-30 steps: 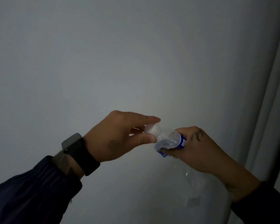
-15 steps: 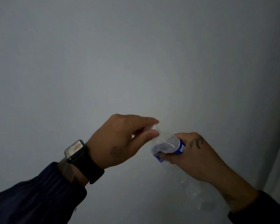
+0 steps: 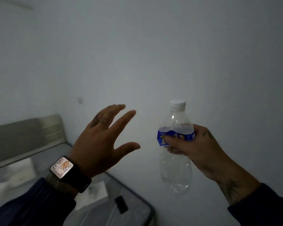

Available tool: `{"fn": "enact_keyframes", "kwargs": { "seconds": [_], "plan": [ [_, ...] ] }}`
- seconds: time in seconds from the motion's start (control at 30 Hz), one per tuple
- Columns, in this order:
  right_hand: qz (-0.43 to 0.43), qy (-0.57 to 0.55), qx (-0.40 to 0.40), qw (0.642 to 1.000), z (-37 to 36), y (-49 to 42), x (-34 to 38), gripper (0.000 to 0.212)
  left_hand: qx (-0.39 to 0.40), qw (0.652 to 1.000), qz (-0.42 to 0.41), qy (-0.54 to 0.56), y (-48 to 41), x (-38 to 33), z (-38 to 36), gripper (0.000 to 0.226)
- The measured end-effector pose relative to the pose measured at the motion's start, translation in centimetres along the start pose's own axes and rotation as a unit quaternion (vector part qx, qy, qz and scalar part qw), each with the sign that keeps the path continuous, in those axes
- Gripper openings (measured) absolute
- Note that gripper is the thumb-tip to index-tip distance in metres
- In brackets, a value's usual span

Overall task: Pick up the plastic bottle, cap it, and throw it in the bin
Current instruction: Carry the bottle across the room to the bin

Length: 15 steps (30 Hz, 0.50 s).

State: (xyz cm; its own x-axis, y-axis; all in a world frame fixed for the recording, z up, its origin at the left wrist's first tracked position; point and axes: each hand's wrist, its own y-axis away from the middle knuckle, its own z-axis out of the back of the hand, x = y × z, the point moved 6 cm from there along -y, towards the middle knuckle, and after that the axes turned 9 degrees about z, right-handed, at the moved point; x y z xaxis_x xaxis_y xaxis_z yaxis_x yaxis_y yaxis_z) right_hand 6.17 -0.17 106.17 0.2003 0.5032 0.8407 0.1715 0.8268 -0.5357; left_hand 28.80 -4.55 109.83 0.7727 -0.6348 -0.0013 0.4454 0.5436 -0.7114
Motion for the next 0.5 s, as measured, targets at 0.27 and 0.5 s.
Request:
{"fn": "enact_keyframes", "kwargs": {
  "seconds": [0.27,0.5],
  "plan": [
    [0.000,-0.182,0.242,0.953,-21.5,3.6,3.0,0.040,-0.002,0.955,0.217,-0.201,17.4,10.2,15.0,0.087],
    [0.004,-0.251,0.365,0.897,-36.5,11.9,9.3,0.031,-0.012,0.902,0.315,-0.297,30.3,11.1,28.6,0.084]
  ]
}}
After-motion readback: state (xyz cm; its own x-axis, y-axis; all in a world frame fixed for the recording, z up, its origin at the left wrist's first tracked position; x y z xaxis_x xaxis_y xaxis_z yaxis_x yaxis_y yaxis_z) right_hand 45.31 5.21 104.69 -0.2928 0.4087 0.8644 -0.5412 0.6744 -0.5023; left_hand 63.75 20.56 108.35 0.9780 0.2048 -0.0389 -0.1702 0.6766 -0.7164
